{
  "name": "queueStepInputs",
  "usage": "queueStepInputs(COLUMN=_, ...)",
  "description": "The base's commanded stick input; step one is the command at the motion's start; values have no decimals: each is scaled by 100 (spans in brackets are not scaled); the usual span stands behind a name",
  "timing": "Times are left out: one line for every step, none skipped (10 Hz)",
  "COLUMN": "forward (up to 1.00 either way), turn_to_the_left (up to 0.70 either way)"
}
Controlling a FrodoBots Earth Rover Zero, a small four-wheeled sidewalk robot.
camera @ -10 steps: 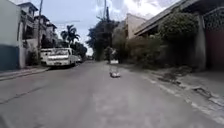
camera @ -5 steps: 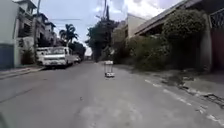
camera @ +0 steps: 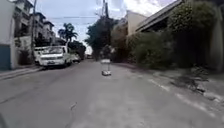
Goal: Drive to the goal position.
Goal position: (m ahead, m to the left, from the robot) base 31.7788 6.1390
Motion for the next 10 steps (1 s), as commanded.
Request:
queueStepInputs(forward=100, turn_to_the_left=-36)
queueStepInputs(forward=100, turn_to_the_left=-5)
queueStepInputs(forward=100, turn_to_the_left=0)
queueStepInputs(forward=100, turn_to_the_left=0)
queueStepInputs(forward=100, turn_to_the_left=0)
queueStepInputs(forward=100, turn_to_the_left=0)
queueStepInputs(forward=100, turn_to_the_left=0)
queueStepInputs(forward=100, turn_to_the_left=0)
queueStepInputs(forward=100, turn_to_the_left=0)
queueStepInputs(forward=100, turn_to_the_left=0)
